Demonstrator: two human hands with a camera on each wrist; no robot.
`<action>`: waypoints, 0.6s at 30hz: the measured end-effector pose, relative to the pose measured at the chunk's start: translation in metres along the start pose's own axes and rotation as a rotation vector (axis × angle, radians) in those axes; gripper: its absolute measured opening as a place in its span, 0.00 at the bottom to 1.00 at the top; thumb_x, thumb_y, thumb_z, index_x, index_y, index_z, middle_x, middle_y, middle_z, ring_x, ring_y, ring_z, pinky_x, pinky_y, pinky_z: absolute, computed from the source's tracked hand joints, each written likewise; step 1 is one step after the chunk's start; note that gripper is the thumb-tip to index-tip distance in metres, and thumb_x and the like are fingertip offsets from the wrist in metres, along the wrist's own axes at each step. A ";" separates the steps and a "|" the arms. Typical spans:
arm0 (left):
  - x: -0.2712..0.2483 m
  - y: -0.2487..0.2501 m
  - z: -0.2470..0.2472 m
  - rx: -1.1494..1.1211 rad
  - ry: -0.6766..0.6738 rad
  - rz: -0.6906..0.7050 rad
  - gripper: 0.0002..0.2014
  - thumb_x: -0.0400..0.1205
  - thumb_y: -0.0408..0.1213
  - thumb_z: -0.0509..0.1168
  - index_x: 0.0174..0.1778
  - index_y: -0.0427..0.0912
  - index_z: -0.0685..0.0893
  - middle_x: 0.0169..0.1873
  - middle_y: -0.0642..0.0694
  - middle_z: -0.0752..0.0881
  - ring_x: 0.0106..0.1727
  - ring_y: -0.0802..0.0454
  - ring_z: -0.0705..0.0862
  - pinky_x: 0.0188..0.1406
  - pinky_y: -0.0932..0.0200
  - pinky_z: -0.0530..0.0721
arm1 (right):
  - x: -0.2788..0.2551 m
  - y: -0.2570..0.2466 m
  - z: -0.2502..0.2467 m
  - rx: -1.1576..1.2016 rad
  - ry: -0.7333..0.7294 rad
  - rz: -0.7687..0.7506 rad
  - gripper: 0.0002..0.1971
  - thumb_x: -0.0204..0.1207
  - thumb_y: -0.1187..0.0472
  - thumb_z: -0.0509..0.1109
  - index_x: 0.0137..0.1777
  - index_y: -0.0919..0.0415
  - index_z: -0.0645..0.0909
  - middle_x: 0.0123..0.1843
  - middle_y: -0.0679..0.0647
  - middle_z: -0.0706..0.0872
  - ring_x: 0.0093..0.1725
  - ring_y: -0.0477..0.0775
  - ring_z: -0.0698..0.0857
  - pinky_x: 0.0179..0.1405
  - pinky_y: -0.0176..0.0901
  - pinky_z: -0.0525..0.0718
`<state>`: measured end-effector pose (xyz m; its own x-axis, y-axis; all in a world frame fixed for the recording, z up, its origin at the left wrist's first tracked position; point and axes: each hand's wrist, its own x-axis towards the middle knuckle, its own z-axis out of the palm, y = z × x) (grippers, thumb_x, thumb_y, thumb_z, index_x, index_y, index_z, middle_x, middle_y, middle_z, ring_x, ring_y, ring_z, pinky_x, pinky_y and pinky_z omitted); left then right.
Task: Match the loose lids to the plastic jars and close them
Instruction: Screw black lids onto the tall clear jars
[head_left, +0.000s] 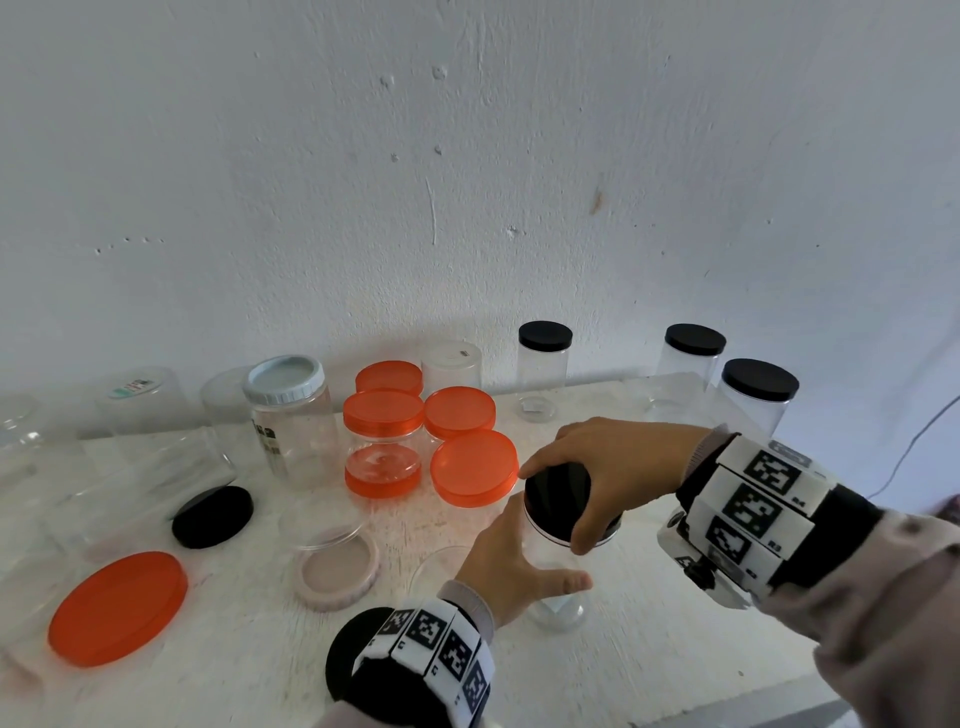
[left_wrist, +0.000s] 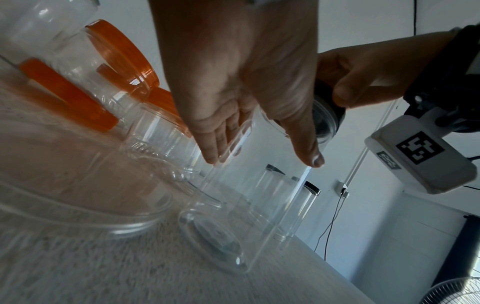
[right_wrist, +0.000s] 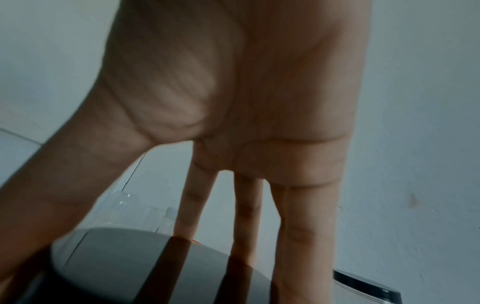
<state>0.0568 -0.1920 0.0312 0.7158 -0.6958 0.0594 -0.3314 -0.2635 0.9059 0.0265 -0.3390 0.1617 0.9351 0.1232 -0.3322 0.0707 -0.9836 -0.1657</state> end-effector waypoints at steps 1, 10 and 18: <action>0.000 0.000 0.000 0.002 -0.001 0.000 0.42 0.66 0.51 0.80 0.70 0.64 0.61 0.67 0.61 0.75 0.68 0.61 0.73 0.67 0.64 0.70 | 0.000 0.000 0.001 -0.008 0.016 -0.002 0.40 0.60 0.39 0.81 0.73 0.32 0.69 0.55 0.36 0.70 0.59 0.44 0.71 0.56 0.39 0.76; 0.001 -0.003 0.000 -0.006 0.015 0.005 0.41 0.65 0.52 0.80 0.70 0.63 0.63 0.65 0.61 0.78 0.67 0.61 0.75 0.61 0.68 0.71 | 0.002 -0.001 0.015 -0.033 0.197 0.046 0.35 0.59 0.27 0.73 0.65 0.40 0.76 0.42 0.35 0.72 0.44 0.41 0.75 0.35 0.30 0.71; 0.000 -0.002 0.002 0.017 0.026 0.009 0.40 0.65 0.52 0.80 0.65 0.66 0.60 0.64 0.63 0.76 0.65 0.62 0.75 0.63 0.66 0.71 | -0.005 0.001 0.005 0.021 -0.046 0.020 0.43 0.64 0.43 0.80 0.77 0.33 0.61 0.64 0.42 0.70 0.64 0.48 0.73 0.62 0.45 0.80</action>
<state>0.0564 -0.1926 0.0291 0.7283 -0.6807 0.0787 -0.3480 -0.2685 0.8982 0.0204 -0.3397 0.1587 0.9193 0.1099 -0.3779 0.0445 -0.9831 -0.1777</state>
